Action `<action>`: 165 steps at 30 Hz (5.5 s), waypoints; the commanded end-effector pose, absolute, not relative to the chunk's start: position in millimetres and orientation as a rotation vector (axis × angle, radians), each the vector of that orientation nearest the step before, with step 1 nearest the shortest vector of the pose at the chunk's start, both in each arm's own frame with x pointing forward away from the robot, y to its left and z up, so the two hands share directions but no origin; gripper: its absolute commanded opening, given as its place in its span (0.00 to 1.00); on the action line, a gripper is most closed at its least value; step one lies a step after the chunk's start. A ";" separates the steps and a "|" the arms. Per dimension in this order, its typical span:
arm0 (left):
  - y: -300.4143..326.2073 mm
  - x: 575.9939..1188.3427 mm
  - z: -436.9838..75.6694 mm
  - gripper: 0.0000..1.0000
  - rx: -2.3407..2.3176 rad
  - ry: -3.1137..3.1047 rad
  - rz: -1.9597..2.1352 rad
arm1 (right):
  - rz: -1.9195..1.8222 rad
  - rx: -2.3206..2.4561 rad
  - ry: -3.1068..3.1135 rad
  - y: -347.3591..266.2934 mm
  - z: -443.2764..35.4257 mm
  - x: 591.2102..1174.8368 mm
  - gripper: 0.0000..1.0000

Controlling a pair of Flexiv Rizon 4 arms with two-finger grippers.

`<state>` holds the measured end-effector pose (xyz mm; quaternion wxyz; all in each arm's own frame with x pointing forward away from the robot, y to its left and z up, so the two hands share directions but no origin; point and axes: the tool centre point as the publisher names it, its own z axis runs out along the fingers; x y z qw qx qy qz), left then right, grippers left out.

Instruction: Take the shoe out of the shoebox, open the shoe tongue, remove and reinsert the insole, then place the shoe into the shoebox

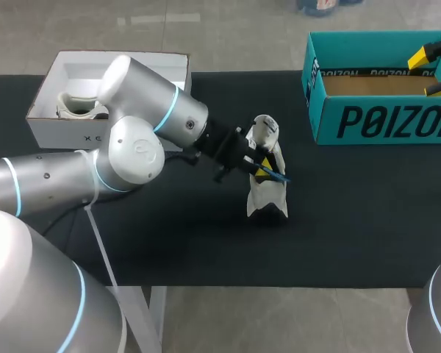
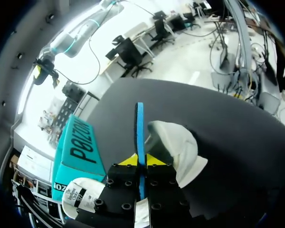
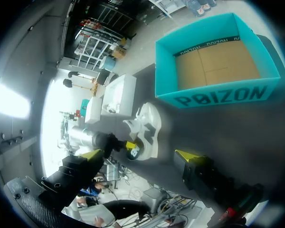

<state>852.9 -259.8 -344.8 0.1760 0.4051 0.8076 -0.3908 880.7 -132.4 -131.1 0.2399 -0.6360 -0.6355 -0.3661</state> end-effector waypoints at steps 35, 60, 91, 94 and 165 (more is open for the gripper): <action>-266.5 852.0 -347.4 0.00 1.140 2.286 -1.113 | -1.000 -1.743 -1.741 -132.3 -131.2 880.7 1.00; -257.8 844.8 -345.5 0.65 1.113 2.326 -1.093 | -1.000 -1.743 -1.741 -132.3 -131.2 880.7 1.00; -253.6 839.1 -335.0 0.21 1.181 2.342 -1.059 | -1.000 -1.743 -1.741 -132.3 -131.2 880.7 1.00; -251.2 840.1 -325.4 1.00 1.226 2.334 -1.031 | -1.000 -1.743 -1.741 -132.3 -131.2 880.7 1.00; -254.6 864.0 -345.7 0.00 2.147 2.338 -0.484 | -1.000 -1.743 -1.741 -132.3 -131.2 880.7 1.00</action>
